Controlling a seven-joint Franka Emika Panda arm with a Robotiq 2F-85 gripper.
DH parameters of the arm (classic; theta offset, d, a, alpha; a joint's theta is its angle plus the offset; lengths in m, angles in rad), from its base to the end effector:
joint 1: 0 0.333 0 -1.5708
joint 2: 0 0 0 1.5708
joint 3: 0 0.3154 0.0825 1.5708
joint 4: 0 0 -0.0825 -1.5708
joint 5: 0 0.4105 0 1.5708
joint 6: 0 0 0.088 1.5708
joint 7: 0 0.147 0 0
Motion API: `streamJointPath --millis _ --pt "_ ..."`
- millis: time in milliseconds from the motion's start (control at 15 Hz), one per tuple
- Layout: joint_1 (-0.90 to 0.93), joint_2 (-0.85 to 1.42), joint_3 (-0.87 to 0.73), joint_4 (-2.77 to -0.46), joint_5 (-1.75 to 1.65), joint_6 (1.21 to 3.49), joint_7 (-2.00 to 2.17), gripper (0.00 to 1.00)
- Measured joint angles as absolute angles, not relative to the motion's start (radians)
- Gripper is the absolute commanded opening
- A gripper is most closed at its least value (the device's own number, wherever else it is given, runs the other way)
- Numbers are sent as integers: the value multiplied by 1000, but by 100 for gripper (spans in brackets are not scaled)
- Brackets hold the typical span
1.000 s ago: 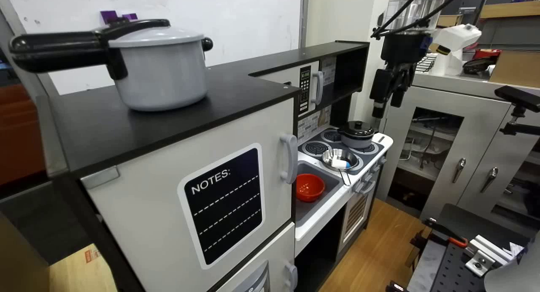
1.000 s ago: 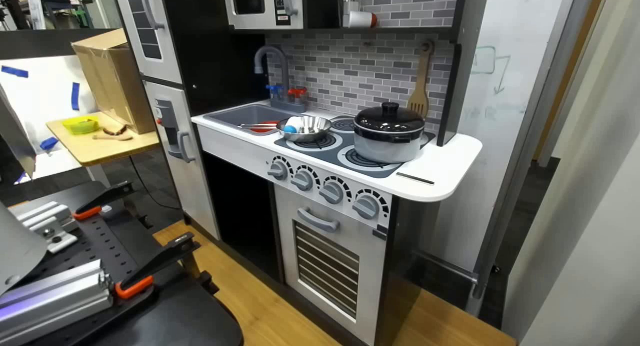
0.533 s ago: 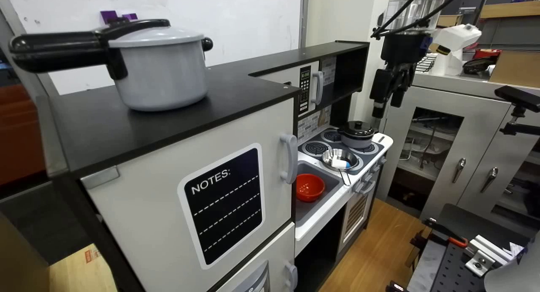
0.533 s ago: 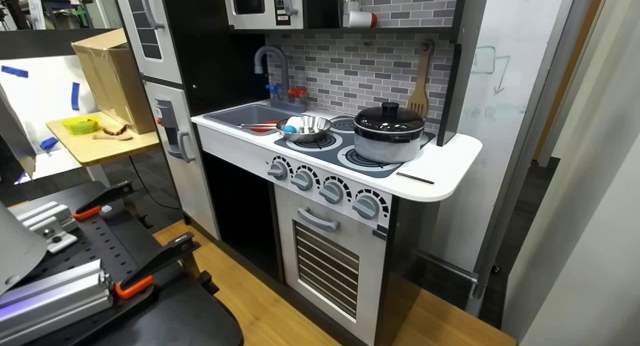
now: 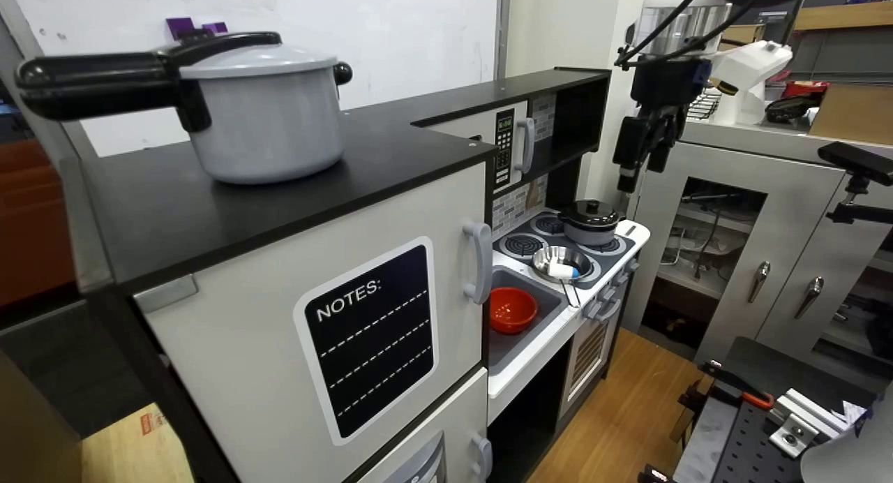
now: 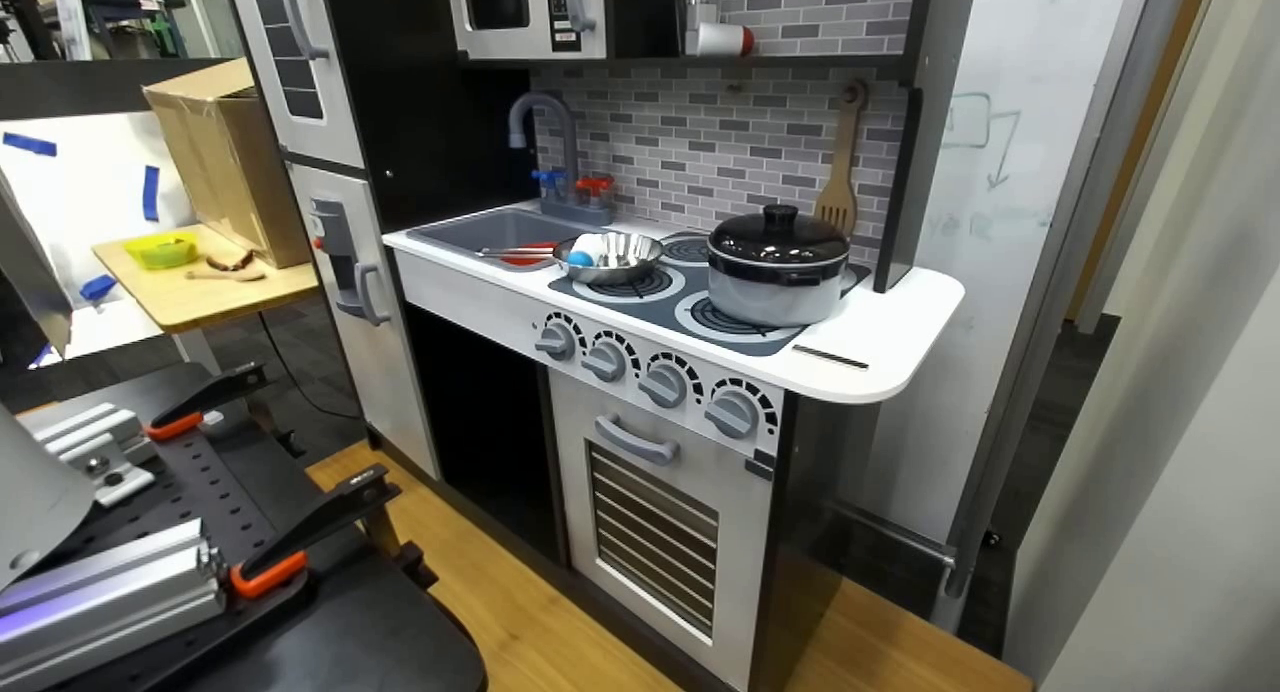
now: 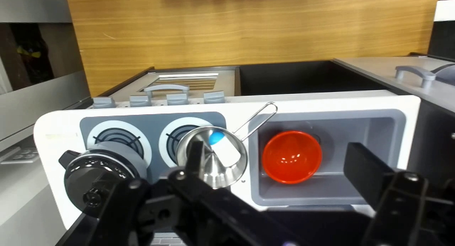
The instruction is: Remove the black lid from the top of the grey pot and place it on the silver pan
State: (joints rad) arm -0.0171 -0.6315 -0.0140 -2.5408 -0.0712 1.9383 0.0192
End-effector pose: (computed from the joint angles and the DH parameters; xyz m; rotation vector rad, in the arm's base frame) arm 0.3869 -0.0193 0.4336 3.0824 -0.0356 0.0444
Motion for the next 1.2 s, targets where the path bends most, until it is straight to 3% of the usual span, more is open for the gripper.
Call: streamJointPath --millis 1200 --pt "-76 -551 -78 -2540 -113 1980 18 100"
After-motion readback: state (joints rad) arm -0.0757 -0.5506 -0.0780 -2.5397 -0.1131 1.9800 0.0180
